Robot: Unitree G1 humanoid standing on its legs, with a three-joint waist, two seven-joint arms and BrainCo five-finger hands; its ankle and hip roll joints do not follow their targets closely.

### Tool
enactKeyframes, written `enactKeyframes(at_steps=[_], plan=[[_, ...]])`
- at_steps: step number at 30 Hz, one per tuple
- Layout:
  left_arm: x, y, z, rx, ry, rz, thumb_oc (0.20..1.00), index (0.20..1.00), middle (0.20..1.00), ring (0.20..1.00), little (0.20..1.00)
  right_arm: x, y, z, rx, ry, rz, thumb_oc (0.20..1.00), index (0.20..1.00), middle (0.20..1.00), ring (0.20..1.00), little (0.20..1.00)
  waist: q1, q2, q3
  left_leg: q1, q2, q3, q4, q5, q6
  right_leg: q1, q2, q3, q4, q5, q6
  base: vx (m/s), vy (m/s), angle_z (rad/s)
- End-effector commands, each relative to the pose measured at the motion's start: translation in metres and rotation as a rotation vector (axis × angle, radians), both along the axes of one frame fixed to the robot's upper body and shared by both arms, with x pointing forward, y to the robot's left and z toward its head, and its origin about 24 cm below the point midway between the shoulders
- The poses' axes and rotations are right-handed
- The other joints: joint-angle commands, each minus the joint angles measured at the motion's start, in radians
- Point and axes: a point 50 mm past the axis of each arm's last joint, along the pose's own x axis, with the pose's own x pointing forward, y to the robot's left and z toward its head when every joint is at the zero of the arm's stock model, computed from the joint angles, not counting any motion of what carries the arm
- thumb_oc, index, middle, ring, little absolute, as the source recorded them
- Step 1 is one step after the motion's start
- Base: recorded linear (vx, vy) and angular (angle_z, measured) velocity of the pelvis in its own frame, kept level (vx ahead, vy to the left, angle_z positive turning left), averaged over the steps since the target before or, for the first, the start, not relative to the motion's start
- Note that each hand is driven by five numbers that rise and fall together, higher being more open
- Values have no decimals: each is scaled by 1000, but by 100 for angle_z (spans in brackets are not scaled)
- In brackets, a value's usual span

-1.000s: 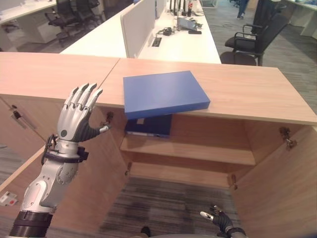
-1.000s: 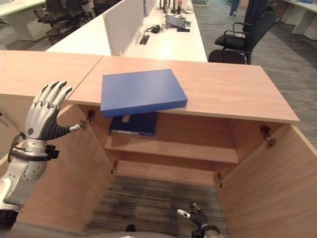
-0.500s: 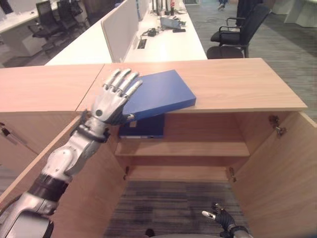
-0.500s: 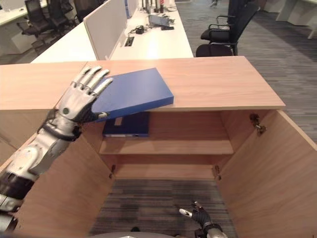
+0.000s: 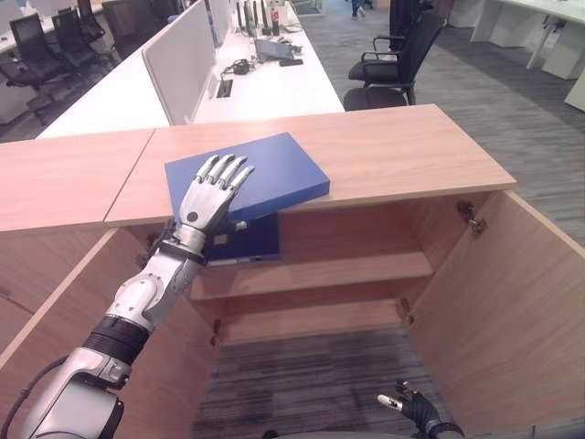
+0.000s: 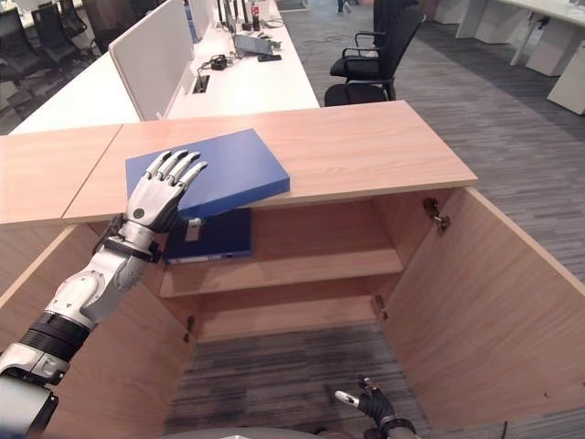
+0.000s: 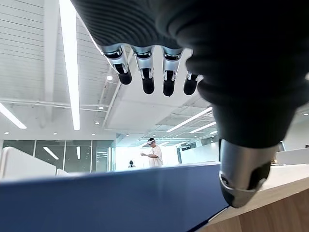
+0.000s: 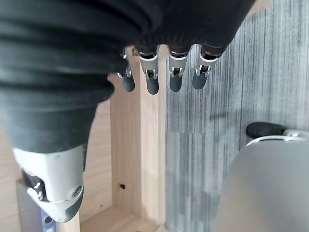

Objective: Put the empty folder in the office cabinet

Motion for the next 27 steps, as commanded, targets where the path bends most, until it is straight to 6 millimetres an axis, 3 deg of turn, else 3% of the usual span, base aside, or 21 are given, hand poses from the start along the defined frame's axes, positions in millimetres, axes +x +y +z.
enactKeyframes(at_steps=[1, 27], plan=[[22, 7, 43, -68, -127, 56, 1000, 1000, 1000, 1000, 1000, 17, -8, 6, -21, -52, -27, 1000, 1000, 1000, 1000, 1000, 7, -36, 17, 86, 39, -1, 13, -118, -60, 27, -52, 18, 7, -51, 107, 0, 0, 0], [28, 25, 22, -26, -12, 149, 1000, 1000, 1000, 1000, 1000, 13, -11, 7, 10, -63, -88, 1000, 1000, 1000, 1000, 1000, -3, -58, 16, 102, 40, -10, 13, -129, -60, 42, -49, 23, 7, -59, 102, 4, 1, 0]])
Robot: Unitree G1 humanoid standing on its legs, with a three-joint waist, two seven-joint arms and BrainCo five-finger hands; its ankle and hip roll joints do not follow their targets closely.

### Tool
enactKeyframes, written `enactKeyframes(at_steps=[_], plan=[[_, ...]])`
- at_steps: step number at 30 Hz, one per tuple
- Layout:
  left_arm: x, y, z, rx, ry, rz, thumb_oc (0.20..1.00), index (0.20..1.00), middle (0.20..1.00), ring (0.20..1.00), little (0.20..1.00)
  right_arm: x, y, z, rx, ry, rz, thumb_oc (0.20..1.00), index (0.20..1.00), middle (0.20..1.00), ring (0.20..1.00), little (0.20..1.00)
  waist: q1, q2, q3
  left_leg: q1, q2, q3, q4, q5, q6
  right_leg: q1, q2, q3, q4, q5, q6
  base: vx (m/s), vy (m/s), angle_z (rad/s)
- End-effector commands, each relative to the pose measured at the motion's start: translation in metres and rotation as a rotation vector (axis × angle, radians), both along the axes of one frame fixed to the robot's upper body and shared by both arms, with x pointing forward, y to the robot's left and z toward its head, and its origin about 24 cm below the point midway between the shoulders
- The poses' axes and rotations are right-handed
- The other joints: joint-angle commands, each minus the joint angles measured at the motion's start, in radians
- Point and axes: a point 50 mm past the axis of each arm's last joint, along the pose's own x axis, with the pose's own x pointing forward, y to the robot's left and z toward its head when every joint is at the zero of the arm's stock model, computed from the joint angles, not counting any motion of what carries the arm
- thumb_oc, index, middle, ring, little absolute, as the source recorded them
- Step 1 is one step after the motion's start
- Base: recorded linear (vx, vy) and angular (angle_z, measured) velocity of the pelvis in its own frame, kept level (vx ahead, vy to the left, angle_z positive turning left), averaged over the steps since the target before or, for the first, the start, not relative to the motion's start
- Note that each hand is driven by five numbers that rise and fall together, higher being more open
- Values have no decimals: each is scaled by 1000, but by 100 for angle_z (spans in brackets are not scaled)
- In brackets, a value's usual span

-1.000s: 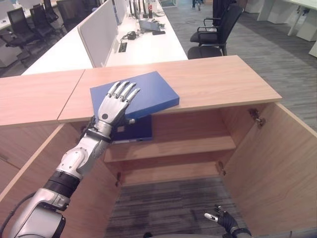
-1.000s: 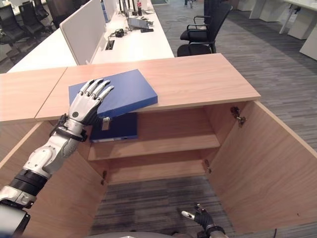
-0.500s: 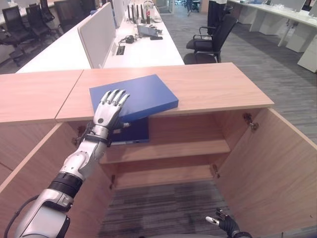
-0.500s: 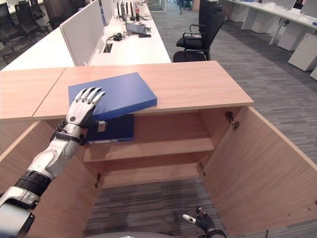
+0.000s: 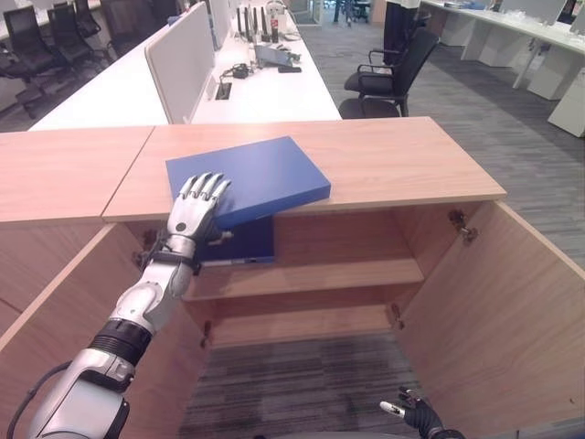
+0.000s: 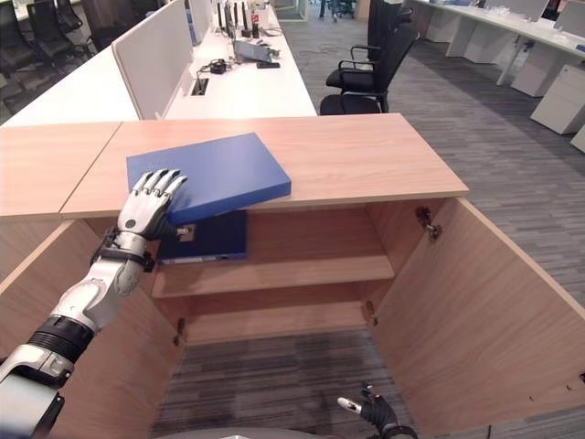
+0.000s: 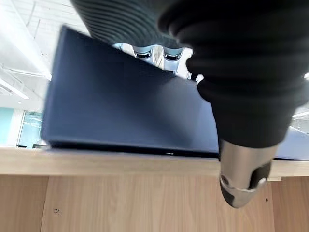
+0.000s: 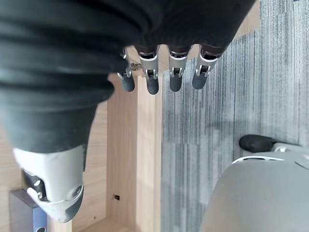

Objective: Put the empty folder in the office cabinet

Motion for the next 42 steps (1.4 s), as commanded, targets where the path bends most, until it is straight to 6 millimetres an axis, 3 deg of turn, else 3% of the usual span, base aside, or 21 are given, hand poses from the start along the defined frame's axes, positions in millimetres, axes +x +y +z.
enactKeyframes(at_steps=[1, 21, 22, 23, 24, 25, 42], plan=[[23, 3, 45, 8, -122, 10, 1000, 1000, 1000, 1000, 1000, 18, -9, 8, 9, -86, -60, 1000, 1000, 1000, 1000, 1000, -3, -21, 27, 110, 40, -6, 13, -131, -60, 42, -50, 24, 7, -64, 101, 0, 0, 0], [30, 7, 46, 183, -46, 0, 1000, 1000, 1000, 1000, 1000, 18, -12, 10, 71, -114, -153, 1000, 1000, 1000, 1000, 1000, -19, -4, 35, 121, 35, -7, 13, -132, -58, 49, -53, 30, 8, -67, 104, 0, 0, 0], [31, 8, 46, 180, -46, 2, 956, 956, 956, 956, 956, 18, -12, 10, 71, -113, -152, 1000, 1000, 1000, 1000, 1000, -19, -4, 35, 121, 35, -7, 13, -132, -58, 50, -54, 29, 7, -67, 104, 0, 0, 0], [31, 7, 46, 178, -42, 2, 511, 511, 511, 511, 511, 18, -12, 10, 69, -112, -154, 1000, 1000, 1000, 1000, 1000, -20, -3, 35, 121, 35, -6, 13, -131, -58, 50, -55, 29, 7, -67, 104, 0, 0, 0], [31, 7, 45, 174, -38, 0, 231, 231, 231, 231, 231, 18, -12, 10, 70, -113, -154, 1000, 1000, 1000, 1000, 1000, -20, -3, 36, 121, 34, -6, 13, -131, -58, 51, -55, 29, 7, -67, 104, 0, 0, 0], [32, 6, 45, 173, -33, -2, 200, 200, 200, 200, 200, 18, -12, 10, 71, -113, -155, 1000, 1000, 1000, 1000, 1000, -21, -2, 36, 120, 34, -7, 13, -131, -58, 50, -55, 28, 7, -67, 105, 0, 0, 0], [31, 14, 50, 80, -49, 25, 200, 200, 200, 200, 200, 19, -11, 10, 95, -120, -199, 1000, 1000, 1000, 1000, 1000, -16, -5, 36, 122, 29, -8, 13, -132, -55, 51, -58, 29, 10, -65, 104, 0, 0, 0]])
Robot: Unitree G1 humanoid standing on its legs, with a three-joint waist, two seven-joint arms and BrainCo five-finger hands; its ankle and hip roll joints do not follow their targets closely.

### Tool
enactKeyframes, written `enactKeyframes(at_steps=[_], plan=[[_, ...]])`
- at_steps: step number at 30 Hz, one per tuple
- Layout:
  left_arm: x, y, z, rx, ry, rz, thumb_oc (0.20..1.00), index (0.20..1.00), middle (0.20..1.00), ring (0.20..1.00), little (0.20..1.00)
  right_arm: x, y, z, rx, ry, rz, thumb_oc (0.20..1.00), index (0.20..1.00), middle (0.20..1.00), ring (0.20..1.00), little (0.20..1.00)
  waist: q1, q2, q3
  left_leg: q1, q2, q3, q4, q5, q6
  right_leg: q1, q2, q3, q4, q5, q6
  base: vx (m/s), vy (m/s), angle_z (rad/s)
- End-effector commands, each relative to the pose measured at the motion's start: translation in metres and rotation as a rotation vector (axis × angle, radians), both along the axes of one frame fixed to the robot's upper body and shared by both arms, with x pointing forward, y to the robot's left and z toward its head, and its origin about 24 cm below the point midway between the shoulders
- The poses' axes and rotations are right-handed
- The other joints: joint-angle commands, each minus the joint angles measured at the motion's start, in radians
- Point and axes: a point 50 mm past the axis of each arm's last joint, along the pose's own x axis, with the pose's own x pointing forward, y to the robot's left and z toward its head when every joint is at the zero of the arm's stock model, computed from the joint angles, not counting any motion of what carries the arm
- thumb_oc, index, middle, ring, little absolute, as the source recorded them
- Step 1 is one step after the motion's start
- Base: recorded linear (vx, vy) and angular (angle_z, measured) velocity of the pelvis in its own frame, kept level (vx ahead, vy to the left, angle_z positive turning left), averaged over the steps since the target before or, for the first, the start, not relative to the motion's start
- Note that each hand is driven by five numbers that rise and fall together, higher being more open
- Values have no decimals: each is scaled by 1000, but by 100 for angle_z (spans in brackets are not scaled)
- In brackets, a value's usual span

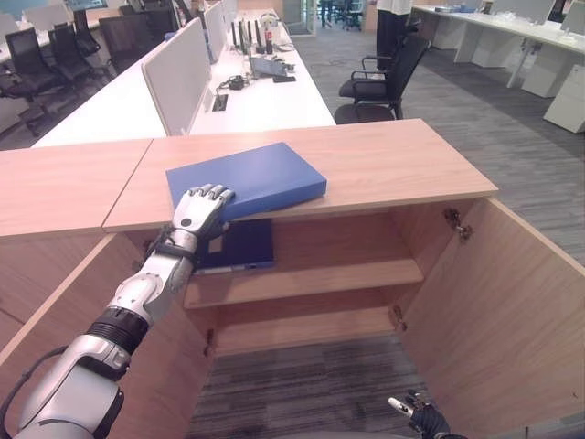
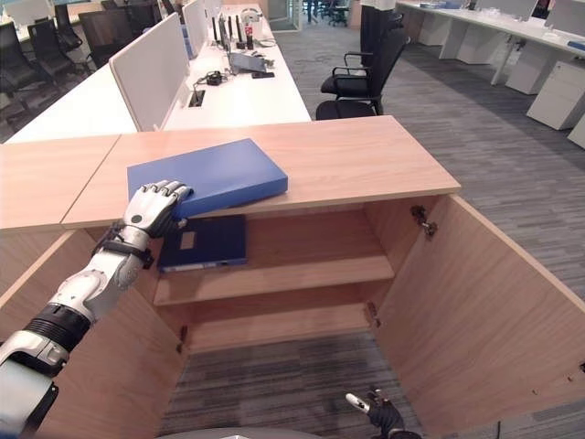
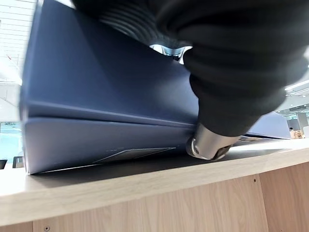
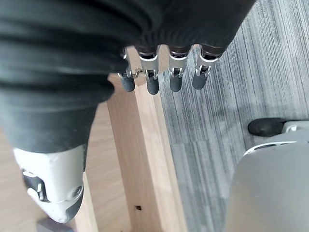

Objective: Put the empty folder in the office cabinet

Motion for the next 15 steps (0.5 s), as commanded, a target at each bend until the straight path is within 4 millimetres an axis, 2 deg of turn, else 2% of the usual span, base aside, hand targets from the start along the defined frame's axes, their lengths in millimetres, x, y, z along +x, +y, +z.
enactKeyframes(at_steps=[1, 8, 10, 11, 14, 15], plan=[[21, 15, 47, -42, -107, 64, 200, 200, 200, 200, 200, 25, -3, 10, 18, -110, -49, 1000, 1000, 1000, 1000, 1000, 9, -35, 51, 114, 29, -8, 13, -132, -55, 43, -58, 29, 10, -65, 104, 0, 0, 0], [20, 13, 66, -90, -180, 43, 200, 200, 200, 200, 200, 29, -3, 10, 30, -122, -72, 1000, 1000, 1000, 1000, 1000, 15, -36, 48, 111, 28, -13, 13, -130, -55, 46, -61, 24, 11, -65, 103, 0, 0, 0], [18, 9, 79, -127, -235, 13, 200, 200, 200, 200, 200, 32, -2, 11, 39, -134, -82, 1000, 1000, 1000, 1000, 1000, 19, -36, 46, 109, 29, -18, 13, -130, -55, 46, -63, 21, 11, -65, 103, 0, 0, 0], [17, 10, 79, -127, -234, 14, 200, 200, 200, 200, 200, 32, -2, 12, 39, -135, -81, 1000, 1000, 1000, 1000, 1000, 19, -36, 46, 109, 29, -18, 13, -130, -54, 46, -63, 21, 11, -65, 103, -22, -1, 3], [15, 5, 103, -187, -322, -25, 200, 200, 200, 200, 200, 36, -1, 13, 44, -145, -81, 1000, 1000, 1000, 1000, 1000, 27, -33, 45, 105, 28, -25, 13, -127, -53, 47, -65, 15, 12, -65, 103, -17, 1, 2], [15, 5, 103, -188, -322, -25, 200, 200, 200, 200, 200, 36, -1, 13, 44, -146, -81, 1000, 1000, 1000, 1000, 1000, 26, -33, 45, 105, 27, -25, 13, -127, -53, 47, -65, 15, 12, -65, 103, 0, 0, 0]])
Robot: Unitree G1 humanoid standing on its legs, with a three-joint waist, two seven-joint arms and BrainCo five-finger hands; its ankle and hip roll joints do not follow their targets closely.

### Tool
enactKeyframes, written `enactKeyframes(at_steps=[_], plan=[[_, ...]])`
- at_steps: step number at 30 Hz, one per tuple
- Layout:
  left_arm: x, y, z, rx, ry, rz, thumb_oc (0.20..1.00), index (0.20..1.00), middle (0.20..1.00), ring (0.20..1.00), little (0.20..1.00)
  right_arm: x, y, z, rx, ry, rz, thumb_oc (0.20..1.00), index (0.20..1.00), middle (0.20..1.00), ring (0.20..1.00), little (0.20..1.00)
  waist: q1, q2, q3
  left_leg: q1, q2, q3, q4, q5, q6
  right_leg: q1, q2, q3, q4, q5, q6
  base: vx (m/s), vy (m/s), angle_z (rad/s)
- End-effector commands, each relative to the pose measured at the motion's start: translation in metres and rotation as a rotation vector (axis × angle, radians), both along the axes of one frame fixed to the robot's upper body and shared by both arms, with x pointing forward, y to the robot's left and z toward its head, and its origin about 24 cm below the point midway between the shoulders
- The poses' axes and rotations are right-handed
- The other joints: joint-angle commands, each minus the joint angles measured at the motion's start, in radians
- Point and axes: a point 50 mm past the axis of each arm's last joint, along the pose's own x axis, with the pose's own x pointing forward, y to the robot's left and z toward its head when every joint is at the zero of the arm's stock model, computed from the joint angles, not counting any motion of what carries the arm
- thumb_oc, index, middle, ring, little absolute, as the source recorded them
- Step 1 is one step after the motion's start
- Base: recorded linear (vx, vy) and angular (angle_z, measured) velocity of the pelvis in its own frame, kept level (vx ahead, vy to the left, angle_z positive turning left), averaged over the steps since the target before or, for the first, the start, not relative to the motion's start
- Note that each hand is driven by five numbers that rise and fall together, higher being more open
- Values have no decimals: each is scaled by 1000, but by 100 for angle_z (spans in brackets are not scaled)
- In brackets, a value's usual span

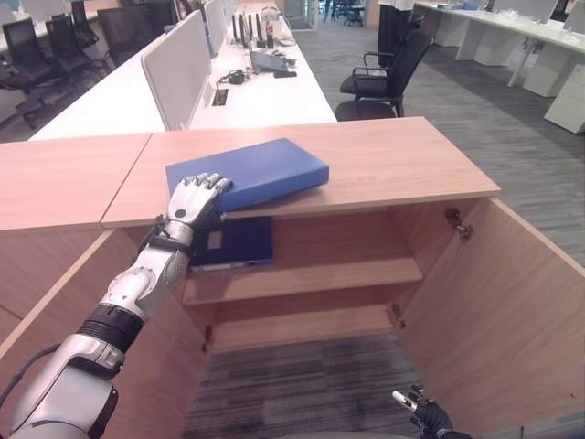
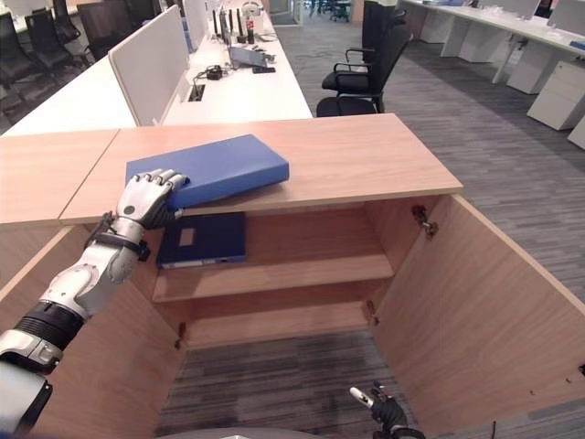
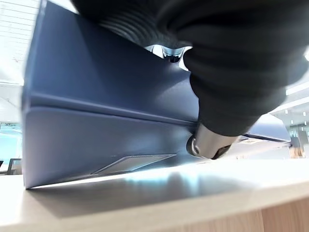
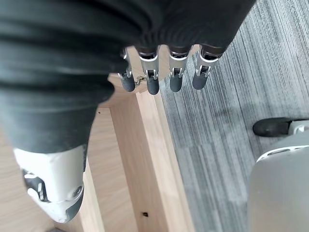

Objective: Put the empty folder in the office cabinet

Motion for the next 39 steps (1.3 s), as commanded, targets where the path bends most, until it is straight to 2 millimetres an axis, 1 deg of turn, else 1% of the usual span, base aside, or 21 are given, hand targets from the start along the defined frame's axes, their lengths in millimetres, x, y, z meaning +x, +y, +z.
enactKeyframes(at_steps=[1, 2, 3, 7, 8, 11, 12, 13, 14, 15, 22, 25, 26, 27, 28, 30, 32, 33, 34, 35, 39], plan=[[14, 5, 81, -98, -259, -8, 200, 200, 200, 200, 200, 32, 1, 11, 22, -120, -30, 1000, 1000, 1000, 1000, 1000, 19, -20, 31, 105, 28, -18, 13, -127, -54, 43, -66, 21, 11, -65, 104, 0, 0, 0], [12, 2, 93, -124, -306, -32, 200, 200, 200, 200, 200, 33, 2, 11, 26, -123, -29, 1000, 1000, 1000, 1000, 1000, 24, -18, 30, 103, 27, -21, 13, -126, -53, 42, -68, 19, 12, -64, 105, 0, 0, 0], [11, 2, 93, -124, -306, -32, 200, 200, 200, 200, 200, 34, 2, 11, 26, -123, -28, 1000, 1000, 1000, 1000, 1000, 24, -18, 30, 103, 27, -21, 13, -126, -53, 42, -68, 19, 12, -64, 105, 0, 0, 0], [3, -3, 118, -161, -399, -94, 200, 200, 200, 200, 200, 37, 3, 12, 24, -129, -9, 1000, 1000, 1000, 1000, 1000, 32, -12, 29, 98, 25, -29, 13, -123, -51, 42, -70, 12, 14, -63, 104, -32, 4, 7], [3, -3, 118, -161, -399, -94, 200, 200, 200, 200, 200, 38, 3, 12, 24, -130, -8, 1000, 1000, 1000, 1000, 1000, 31, -12, 29, 98, 25, -29, 13, -122, -51, 42, -70, 12, 14, -63, 104, -20, 4, 5], [-4, -7, 130, -173, -440, -141, 200, 200, 200, 200, 200, 39, 4, 12, 20, -128, 10, 1000, 1000, 1000, 1000, 1000, 37, -8, 28, 96, 23, -33, 13, -121, -50, 43, -72, 8, 14, -62, 105, -35, 1, 4], [-8, -8, 137, -176, -465, -167, 200, 200, 200, 200, 200, 39, 5, 12, 21, -129, 17, 1000, 1000, 1000, 1000, 1000, 41, -7, 28, 88, 22, -35, 13, -106, -49, 36, -74, 5, 16, -50, 103, -20, -3, 4], [-8, -8, 137, -177, -464, -166, 200, 200, 200, 200, 200, 39, 5, 12, 21, -128, 18, 1000, 1000, 1000, 1000, 1000, 40, -6, 25, 93, 23, -37, 13, -118, -49, 41, -73, 6, 14, -60, 105, -62, 0, 4], [-11, -9, 140, -180, -477, -177, 200, 200, 200, 200, 200, 39, 5, 12, 22, -129, 18, 1000, 1000, 1000, 1000, 1000, 41, -5, 27, 87, 22, -36, 13, -106, -48, 35, -74, 5, 16, -50, 103, 24, 6, 4], [-13, -10, 143, -191, -485, -191, 200, 200, 200, 200, 200, 40, 6, 12, 23, -127, 19, 1000, 1000, 1000, 1000, 1000, 42, -3, 26, 92, 22, -38, 13, -117, -49, 40, -74, 5, 14, -60, 104, -27, 3, 3], [-28, -11, 154, -247, -545, -256, 200, 200, 200, 200, 200, 42, 9, 12, 27, -133, 33, 1000, 1000, 1000, 1000, 1000, 52, 4, 25, 84, 18, -44, 13, -112, -48, 38, -79, -1, 11, -57, 104, 2, 0, 1], [-36, -14, 158, -344, -570, -322, 200, 200, 200, 200, 200, 47, 14, 14, 34, -155, 48, 1000, 1000, 1000, 1000, 1000, 59, 7, 22, 79, 14, -49, 13, -110, -47, 35, -81, -4, 10, -53, 104, 0, 0, 0], [-36, -14, 158, -345, -570, -322, 200, 200, 200, 200, 200, 47, 13, 14, 34, -154, 48, 1000, 1000, 1000, 1000, 1000, 58, 7, 22, 79, 14, -49, 13, -110, -47, 35, -81, -4, 10, -54, 104, -49, -7, 5], [-38, -14, 159, -372, -573, -338, 200, 200, 200, 200, 200, 49, 14, 14, 36, -159, 51, 1000, 1000, 1000, 1000, 1000, 60, 7, 24, 71, 13, -50, 13, -96, -45, 28, -82, -5, 10, -41, 102, -6, -3, 7], [-39, -16, 159, -397, -575, -355, 200, 200, 200, 200, 200, 50, 16, 14, 38, -162, 56, 1000, 1000, 1000, 1000, 1000, 62, 8, 22, 75, 13, -52, 13, -107, -46, 33, -82, -5, 10, -51, 104, -9, -2, 10], [-43, -17, 161, -438, -587, -387, 200, 200, 200, 200, 200, 52, 17, 16, 38, -173, 65, 1000, 1000, 1000, 1000, 1000, 63, 10, 20, 73, 12, -55, 13, -107, -45, 32, -82, -6, 10, -50, 103, 12, 5, 15], [-49, -22, 162, -520, -588, -448, 200, 200, 200, 200, 200, 58, 22, 18, 48, -195, 77, 1000, 1000, 1000, 1000, 1000, 68, 10, 20, 71, 10, -59, 13, -106, -44, 32, -83, -7, 9, -50, 102, -27, 4, 8], [-49, -21, 162, -522, -588, -448, 200, 200, 200, 200, 200, 58, 21, 18, 48, -195, 77, 1000, 1000, 1000, 1000, 1000, 68, 10, 22, 66, 10, -58, 13, -94, -43, 26, -84, -8, 9, -39, 101, 0, 0, 0], [-50, -22, 163, -553, -592, -464, 200, 200, 200, 200, 200, 59, 22, 18, 48, -198, 79, 1000, 1000, 1000, 1000, 1000, 69, 10, 20, 70, 10, -60, 13, -106, -44, 31, -83, -9, 9, -49, 102, -32, -2, 2], [-51, -23, 163, -581, -591, -479, 200, 200, 200, 200, 200, 61, 23, 19, 49, -204, 81, 1000, 1000, 1000, 1000, 1000, 71, 10, 22, 65, 10, -60, 13, -93, -42, 27, -84, -12, 10, -38, 100, 0, 0, 0], [-56, -25, 161, -705, -566, -553, 200, 200, 200, 200, 200, 64, 26, 21, 55, -214, 88, 1000, 1000, 1000, 1000, 1000, 74, 12, 21, 67, 10, -65, 13, -104, -42, 32, -83, -13, 10, -48, 101, 11, 4, 1]])
